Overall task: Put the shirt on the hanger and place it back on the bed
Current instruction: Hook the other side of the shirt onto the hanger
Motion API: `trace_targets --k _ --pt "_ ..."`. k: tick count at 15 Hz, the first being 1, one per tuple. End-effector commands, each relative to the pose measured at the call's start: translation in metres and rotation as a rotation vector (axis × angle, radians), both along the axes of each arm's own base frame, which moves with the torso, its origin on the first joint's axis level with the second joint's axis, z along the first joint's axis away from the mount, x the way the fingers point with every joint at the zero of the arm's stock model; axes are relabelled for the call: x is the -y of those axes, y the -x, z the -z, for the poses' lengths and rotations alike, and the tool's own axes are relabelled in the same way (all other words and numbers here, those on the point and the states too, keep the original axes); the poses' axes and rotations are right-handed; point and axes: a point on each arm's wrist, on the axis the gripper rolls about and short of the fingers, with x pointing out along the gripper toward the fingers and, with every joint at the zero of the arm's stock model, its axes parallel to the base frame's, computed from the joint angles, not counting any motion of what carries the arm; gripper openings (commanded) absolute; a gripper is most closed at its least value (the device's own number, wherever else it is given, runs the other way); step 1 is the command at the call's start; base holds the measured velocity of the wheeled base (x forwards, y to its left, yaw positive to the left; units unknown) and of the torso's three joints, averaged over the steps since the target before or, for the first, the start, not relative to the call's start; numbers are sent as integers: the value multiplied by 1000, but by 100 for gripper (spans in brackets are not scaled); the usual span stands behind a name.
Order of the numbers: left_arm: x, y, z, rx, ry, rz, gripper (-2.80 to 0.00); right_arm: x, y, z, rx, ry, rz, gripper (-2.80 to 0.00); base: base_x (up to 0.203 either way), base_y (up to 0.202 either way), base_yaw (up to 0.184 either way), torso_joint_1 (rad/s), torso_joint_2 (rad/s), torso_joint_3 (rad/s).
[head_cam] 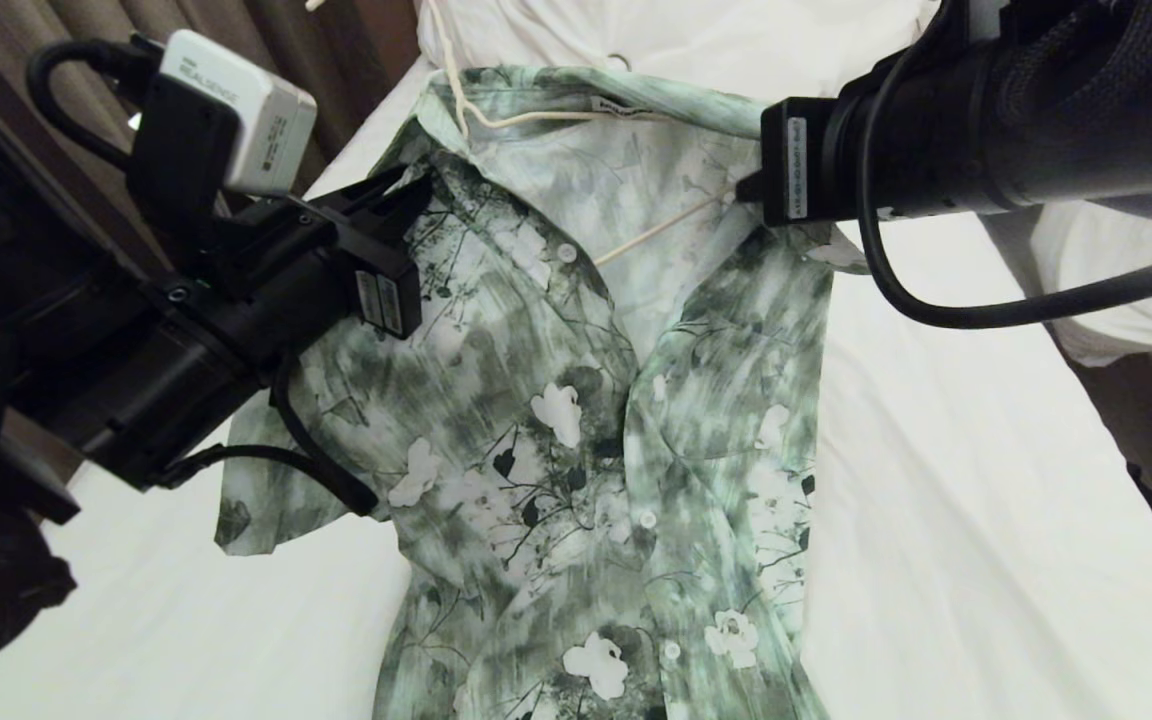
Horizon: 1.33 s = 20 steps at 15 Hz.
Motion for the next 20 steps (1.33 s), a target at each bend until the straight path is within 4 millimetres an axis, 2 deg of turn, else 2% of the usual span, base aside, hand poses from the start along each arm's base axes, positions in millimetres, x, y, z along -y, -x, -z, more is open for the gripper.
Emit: trace_targets --k 1,4,13,17,20 --pt "0 -1 -1 6 2 -2 -280 -5 8 -3 7 -9 -28 -280 0 0 0 0 0 0" --pt "11 7 1 -2 7 55 -280 -14 2 -4 56 -44 -42 -280 0 0 0 0 0 0" --pt "46 16 9 -15 84 202 -280 -41 22 -3 79 -59 -149 -280 0 0 0 0 0 0" --pt "53 19 7 -18 135 225 -280 -48 21 5 56 -39 -158 -280 0 0 0 0 0 0" --pt "54 18 -1 8 206 236 -280 -54 29 9 45 -30 -186 -280 0 0 0 0 0 0"
